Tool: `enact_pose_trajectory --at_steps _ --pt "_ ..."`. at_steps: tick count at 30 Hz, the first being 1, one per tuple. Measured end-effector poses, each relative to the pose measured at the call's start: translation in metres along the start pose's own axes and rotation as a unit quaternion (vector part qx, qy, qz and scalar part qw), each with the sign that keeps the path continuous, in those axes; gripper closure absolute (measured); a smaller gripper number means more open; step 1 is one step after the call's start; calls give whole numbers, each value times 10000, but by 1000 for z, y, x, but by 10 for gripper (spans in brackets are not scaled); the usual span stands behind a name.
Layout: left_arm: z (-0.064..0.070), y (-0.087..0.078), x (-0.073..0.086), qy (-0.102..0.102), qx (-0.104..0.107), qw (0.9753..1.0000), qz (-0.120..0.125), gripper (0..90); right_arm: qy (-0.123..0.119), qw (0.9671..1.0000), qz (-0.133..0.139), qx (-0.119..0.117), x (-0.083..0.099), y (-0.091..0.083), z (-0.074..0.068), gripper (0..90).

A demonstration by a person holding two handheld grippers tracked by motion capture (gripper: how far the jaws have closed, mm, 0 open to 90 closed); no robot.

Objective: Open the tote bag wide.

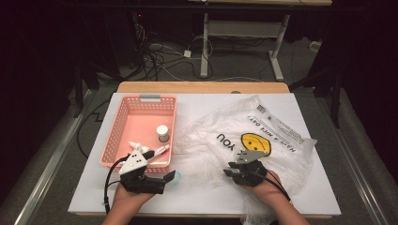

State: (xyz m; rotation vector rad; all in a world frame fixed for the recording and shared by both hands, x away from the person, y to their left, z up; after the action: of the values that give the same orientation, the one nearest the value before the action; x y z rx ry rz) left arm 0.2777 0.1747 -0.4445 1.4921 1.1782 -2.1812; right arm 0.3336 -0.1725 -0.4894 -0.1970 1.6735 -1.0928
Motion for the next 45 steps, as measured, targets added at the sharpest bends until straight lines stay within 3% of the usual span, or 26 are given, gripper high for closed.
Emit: enact_pose_trajectory --at_steps 5,13,21,29,45 --pt "0 0 0 -1 9 10000 2 0 132 9998 65 110 2 -1 2 781" --pt "0 -1 -1 -3 5 10000 26 0 187 9996 160 151 3 -2 5 881" --pt "0 -1 -1 16 11 10000 6 0 276 9975 576 296 1 -17 10 895" --pt "0 0 -1 22 2 10000 -6 0 331 9929 1053 448 -4 -35 16 895" --pt "0 0 -1 19 -19 10000 -9 0 206 9842 1590 755 -20 -62 19 894"
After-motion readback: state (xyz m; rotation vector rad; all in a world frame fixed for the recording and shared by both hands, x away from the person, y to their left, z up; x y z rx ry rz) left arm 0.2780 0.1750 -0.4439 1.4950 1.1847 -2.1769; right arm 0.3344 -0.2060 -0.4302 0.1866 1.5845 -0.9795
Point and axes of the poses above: each handheld gripper's, and its own axes: y roughly forward along the jaws, x roughly out of its underside, z roughly to its right, the point moved 1 cm from there along y, roughly forward along the jaws, and after that the axes turned 2 degrees about -x, right-handed, at the moved point
